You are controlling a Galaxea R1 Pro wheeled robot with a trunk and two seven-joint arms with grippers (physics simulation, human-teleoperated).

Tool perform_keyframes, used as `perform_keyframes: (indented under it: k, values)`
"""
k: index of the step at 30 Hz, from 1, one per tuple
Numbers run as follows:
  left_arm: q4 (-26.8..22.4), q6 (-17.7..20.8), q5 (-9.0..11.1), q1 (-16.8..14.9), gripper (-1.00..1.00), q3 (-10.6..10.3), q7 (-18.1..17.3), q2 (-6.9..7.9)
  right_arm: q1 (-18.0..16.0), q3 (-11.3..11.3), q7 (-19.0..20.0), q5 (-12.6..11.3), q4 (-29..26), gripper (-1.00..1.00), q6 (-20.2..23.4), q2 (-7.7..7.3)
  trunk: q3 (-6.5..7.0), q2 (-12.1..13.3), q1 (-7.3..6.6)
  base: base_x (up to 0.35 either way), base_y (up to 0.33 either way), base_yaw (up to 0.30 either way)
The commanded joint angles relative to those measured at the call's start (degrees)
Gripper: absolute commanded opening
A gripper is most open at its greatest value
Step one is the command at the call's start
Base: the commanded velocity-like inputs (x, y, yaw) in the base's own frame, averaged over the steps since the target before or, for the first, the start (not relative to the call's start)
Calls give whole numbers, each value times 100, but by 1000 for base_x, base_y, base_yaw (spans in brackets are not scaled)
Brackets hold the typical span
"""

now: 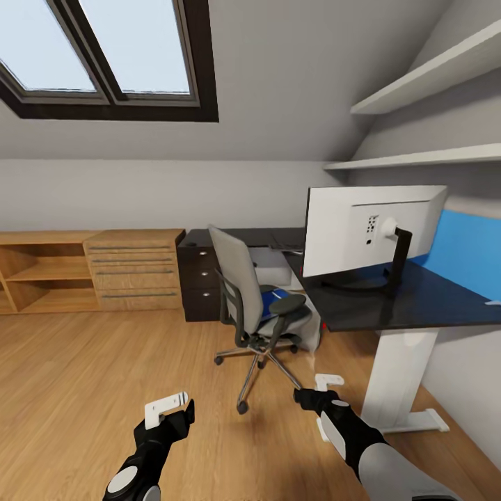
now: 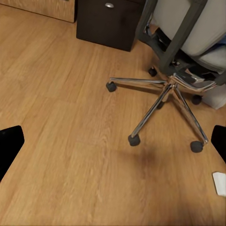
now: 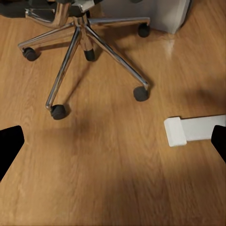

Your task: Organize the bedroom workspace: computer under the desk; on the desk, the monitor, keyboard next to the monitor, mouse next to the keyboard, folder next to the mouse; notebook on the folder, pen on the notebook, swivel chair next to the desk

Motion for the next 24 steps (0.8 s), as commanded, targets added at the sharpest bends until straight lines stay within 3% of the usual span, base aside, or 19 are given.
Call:
perform_keyframes:
  k: [1, 24]
  values:
    - [-9, 13, 60, -1, 100, -7, 46, 0, 0, 2, -20, -34, -14, 100, 32, 0, -23, -44, 22, 0, 0, 0]
    - [-9, 13, 60, 1, 100, -12, 46, -5, 0, 2, -30, -13, 23, 100, -217, -16, -436, -966, 527, 0, 0, 0]
